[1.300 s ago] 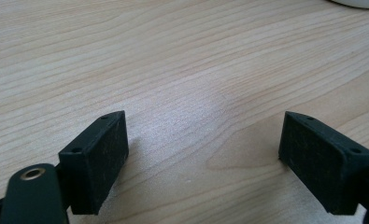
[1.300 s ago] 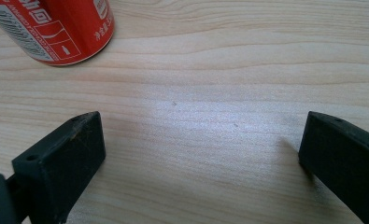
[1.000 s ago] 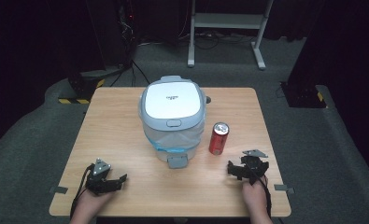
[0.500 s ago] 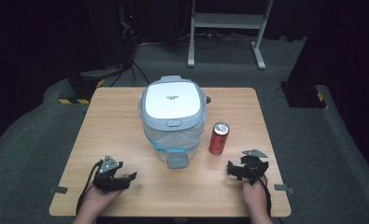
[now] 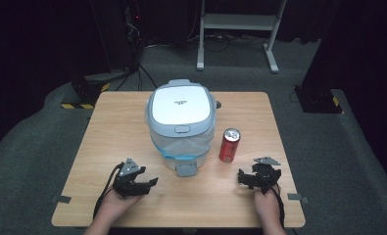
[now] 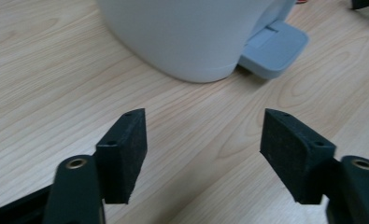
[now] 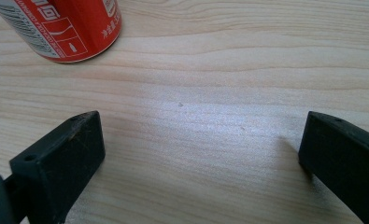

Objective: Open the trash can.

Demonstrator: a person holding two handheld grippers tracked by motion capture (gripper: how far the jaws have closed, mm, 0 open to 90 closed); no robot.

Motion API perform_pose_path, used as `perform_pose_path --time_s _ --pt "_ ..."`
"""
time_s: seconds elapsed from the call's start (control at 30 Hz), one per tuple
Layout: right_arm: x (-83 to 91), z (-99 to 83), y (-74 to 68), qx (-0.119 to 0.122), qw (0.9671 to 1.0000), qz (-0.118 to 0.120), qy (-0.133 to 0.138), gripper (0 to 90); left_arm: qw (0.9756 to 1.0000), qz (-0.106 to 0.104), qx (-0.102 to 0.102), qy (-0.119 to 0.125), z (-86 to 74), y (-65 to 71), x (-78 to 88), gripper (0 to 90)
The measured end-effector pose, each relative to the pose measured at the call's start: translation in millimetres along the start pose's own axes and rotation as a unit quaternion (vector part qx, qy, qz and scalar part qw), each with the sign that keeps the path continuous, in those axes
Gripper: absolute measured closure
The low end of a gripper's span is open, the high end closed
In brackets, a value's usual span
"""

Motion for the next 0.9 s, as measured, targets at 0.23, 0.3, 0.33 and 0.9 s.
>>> perform_pose_path --time_s 0.23,0.3,0.33,0.9 --pt "0.0 0.0 0.0 0.0 1.0 0.0 0.0 0.1 0.9997 -0.019 0.0 0.015 4.7 8.8 -0.8 42.4" --pt "0.0 0.0 0.0 0.001 1.0 0.0 0.0 0.1 0.9996 -0.019 -0.005 0.02 7.1 10.9 -1.0 45.1" --pt "-0.1 0.0 -0.3 0.002 1.0 0.002 0.0 0.0 0.9996 -0.018 -0.006 0.023 8.6 12.0 -1.3 47.8" --pt "-0.3 0.1 -1.2 0.004 1.0 0.005 -0.001 0.0 0.9973 -0.042 -0.029 0.052 31.2 45.2 -22.2 75.5"
Point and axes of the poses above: each handheld gripper's, and its own axes: x roughly backward along the jaws, z roughly out of its top, y roughly to its right, the point moved 2 cm from there along -x, roughly forward along the jaws, and after that the axes turned 9 degrees about z, right-handed, at the moved point
